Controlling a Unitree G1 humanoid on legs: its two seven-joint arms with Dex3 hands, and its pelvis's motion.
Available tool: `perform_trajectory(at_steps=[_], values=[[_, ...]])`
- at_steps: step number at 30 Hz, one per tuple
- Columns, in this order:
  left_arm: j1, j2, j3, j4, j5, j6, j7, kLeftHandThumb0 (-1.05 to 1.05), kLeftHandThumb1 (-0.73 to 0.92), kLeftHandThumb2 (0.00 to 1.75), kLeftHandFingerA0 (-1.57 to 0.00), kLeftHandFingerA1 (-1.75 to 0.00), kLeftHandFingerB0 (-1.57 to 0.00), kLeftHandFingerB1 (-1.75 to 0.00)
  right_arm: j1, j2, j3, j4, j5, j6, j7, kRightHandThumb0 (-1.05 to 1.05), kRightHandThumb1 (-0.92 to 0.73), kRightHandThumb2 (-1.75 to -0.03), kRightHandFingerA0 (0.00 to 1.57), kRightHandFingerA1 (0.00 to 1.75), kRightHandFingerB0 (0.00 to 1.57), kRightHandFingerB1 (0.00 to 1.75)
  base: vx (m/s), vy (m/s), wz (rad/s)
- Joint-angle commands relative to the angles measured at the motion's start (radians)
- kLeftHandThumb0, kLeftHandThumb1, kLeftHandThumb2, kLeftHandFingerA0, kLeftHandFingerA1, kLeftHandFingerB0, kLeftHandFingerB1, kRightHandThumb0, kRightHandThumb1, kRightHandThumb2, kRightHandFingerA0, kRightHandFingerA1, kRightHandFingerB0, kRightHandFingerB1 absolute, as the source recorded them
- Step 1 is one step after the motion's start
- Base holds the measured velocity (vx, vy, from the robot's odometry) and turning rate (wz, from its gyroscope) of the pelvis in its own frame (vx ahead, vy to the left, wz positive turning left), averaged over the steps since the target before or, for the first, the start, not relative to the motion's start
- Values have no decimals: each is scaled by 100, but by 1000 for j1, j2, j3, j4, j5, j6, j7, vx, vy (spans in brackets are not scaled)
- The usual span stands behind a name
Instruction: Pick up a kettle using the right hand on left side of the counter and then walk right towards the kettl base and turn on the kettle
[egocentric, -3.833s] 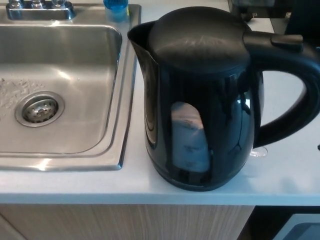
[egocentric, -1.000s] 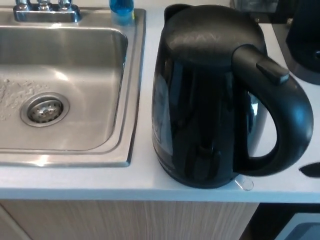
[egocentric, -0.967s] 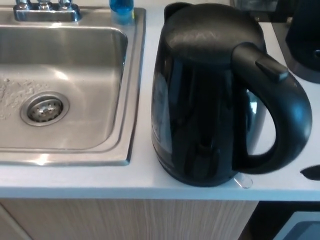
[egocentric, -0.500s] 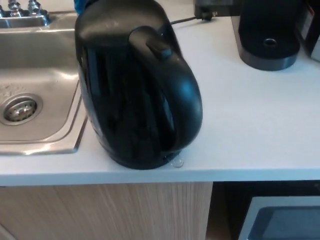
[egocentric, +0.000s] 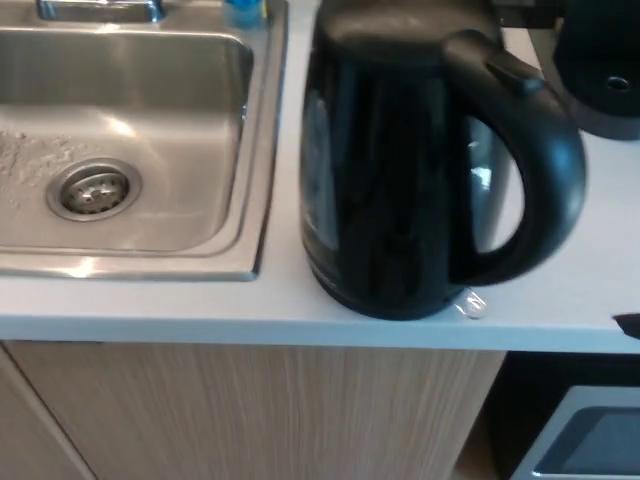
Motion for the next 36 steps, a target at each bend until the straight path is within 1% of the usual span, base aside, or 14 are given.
perform_trajectory(at_steps=[1,5,11,16,17,19,20,21,26,30,31,33,34,36], values=[[3,1,-10,-12,10,-63,15,14,63,92,-92,-84,-89,-80,-16,31,58,5,-53,-63,-36,-22,-60,-57,101,81,46,47,149,36,5],[-8,3,-5,10,3,-61,13,14,62,99,-91,-85,-89,-81,-12,83,187,17,-157,-81,-63,-22,-60,-57,104,83,46,47,29,-40,7],[-1,3,-2,-12,-1,-51,20,12,66,92,-93,-85,-89,-80,-6,124,277,68,-265,-123,-119,-22,-60,-58,103,92,45,48,-1,-82,3],[-15,15,1,10,-1,-51,15,12,69,90,-94,-84,-90,-80,39,162,354,51,-327,-122,-128,-20,-60,-58,101,118,46,48,0,0,0],[-20,18,0,18,-1,-48,15,10,70,87,-94,-82,-89,-79,54,172,378,55,-346,-138,-141,-19,-59,-58,102,132,46,49,0,0,0],[-23,17,0,19,1,-50,18,13,66,90,-94,-83,-91,-80,72,187,411,51,-365,-137,-145,-25,-56,-66,103,137,43,52,0,0,0],[-24,13,-1,18,0,-59,12,14,65,94,-94,-84,-91,-81,92,199,442,53,-390,-139,-153,-16,-59,-61,101,157,42,50,0,0,0],[-28,14,0,25,-1,-60,10,15,64,94,-98,-82,-91,-80,98,204,455,56,-409,-142,-159,-9,-61,-60,100,166,40,49,0,0,0],[-41,25,2,50,-1,-44,17,11,65,90,-97,-79,-91,-77,103,217,491,69,-499,-138,-175,-5,-61,-63,100,169,36,47,0,0,0],[-34,14,3,24,-6,-56,17,10,69,89,-95,-86,-90,-82,84,227,504,95,-582,-117,-175,-6,-60,-60,99,166,29,42,0,0,0],[-34,15,5,27,-8,-59,12,10,69,88,-95,-84,-90,-80,75,227,505,110,-596,-118,-184,-6,-40,-89,120,129,18,52,0,0,0],[-38,17,7,37,-10,-61,6,10,69,88,-95,-84,-90,-80,64,227,507,123,-610,-117,-189,-6,-40,-89,120,129,18,52,0,0,0],[-40,18,10,38,-14,-55,3,10,70,86,-97,-84,-91,-80,57,227,507,131,-617,-115,-191,-7,-60,-60,100,164,27,42,0,0,0],[-43,20,13,42,-15,-50,3,10,71,85,-96,-82,-90,-78,45,225,504,145,-627,-112,-195,-7,-60,-61,99,162,26,42,0,0,0]])
